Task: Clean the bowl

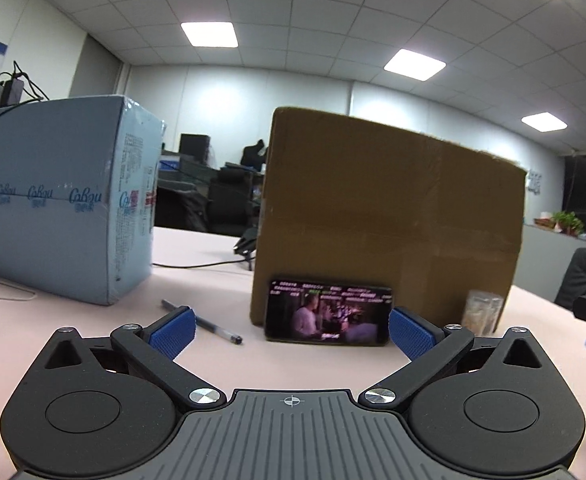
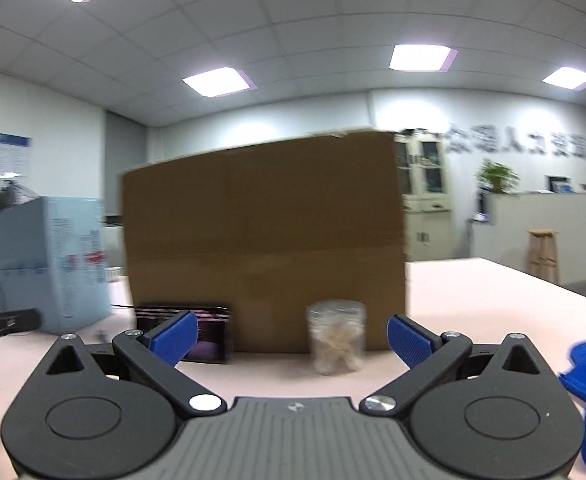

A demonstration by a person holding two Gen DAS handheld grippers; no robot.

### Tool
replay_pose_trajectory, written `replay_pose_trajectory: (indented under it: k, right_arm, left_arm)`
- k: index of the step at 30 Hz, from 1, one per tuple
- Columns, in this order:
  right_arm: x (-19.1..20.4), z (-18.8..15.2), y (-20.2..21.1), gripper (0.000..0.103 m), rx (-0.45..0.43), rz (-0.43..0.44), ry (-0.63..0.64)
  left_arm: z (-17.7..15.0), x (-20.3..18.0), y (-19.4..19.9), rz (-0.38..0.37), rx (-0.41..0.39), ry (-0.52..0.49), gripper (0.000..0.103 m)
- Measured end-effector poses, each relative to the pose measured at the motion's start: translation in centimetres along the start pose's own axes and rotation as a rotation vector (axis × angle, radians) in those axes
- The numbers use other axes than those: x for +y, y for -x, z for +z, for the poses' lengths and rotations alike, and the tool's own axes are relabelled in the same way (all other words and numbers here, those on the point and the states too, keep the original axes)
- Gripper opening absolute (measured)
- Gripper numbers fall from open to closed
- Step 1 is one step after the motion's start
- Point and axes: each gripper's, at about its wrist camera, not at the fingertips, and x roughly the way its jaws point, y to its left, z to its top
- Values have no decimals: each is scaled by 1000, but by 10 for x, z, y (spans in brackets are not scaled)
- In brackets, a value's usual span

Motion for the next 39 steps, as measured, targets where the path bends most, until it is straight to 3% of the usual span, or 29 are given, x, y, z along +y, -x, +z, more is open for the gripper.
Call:
replay_pose_trajectory:
  k: [6,16,21,27,39]
  right_arm:
    - [0,-13,-6,103,20,-59,21]
    - [14,-9,-2,103,-59,-77,69]
    - [10,-8,4,103,-97,-116,38]
    - [2,-8,3,103,-49,-97,-44]
    - [24,-11,16,103,-140,-150,74]
  left_arm:
    - [-5,-8,-1,40,-30,-62,103]
    - [-7,-13,9,75,-113,-89,103]
    - [-6,-12,11,83,-117,-80,103]
    - [-7,-13,11,97,-116,-81,103]
    - [-8,-12,18,81,-147,-83,103]
